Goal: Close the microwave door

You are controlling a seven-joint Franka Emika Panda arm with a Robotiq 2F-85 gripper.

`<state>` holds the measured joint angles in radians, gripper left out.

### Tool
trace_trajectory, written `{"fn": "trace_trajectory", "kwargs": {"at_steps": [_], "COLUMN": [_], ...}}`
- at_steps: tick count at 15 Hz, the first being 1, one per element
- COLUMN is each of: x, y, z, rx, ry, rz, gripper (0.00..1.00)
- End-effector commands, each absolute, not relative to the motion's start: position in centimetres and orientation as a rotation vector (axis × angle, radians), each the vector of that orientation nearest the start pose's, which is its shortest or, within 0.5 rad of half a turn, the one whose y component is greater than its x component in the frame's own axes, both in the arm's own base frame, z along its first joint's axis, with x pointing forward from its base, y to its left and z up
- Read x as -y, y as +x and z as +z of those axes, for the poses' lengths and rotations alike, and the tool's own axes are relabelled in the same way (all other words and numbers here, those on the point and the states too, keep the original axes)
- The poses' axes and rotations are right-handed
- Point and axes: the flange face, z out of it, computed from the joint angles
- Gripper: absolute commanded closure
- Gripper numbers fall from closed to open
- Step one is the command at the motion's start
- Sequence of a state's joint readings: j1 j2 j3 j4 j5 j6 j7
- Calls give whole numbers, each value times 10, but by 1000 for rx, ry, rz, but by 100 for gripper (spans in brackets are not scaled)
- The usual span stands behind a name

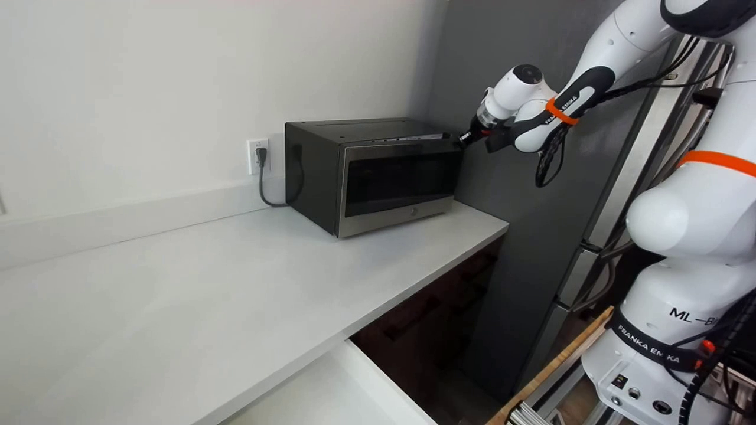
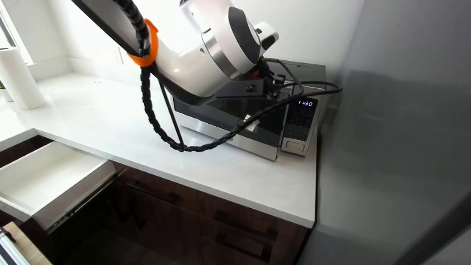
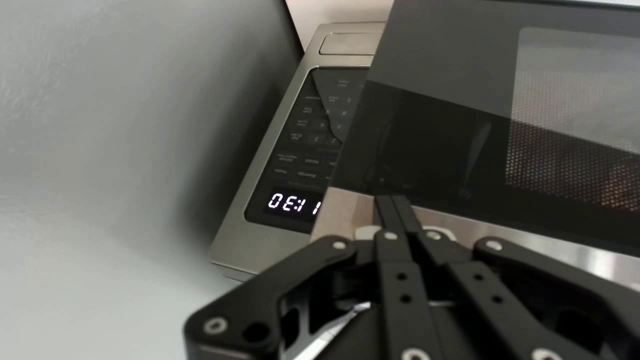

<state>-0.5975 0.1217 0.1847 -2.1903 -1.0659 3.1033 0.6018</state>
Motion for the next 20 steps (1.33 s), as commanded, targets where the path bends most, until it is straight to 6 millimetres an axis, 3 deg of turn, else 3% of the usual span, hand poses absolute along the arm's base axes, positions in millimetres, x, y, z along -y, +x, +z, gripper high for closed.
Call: {"fn": "trace_trajectory", "kwargs": {"at_steps": [1,10,15,20], "x": [174,195,190,176], "y": [566,599,604,624], "z": [381,378,363,363], "rx": [119,154,158,114], "ry": [-3192,-3032,-2984,-2931], "rz": [-1305,-1498,-1502,-1542], "gripper": [100,100,100,100]}}
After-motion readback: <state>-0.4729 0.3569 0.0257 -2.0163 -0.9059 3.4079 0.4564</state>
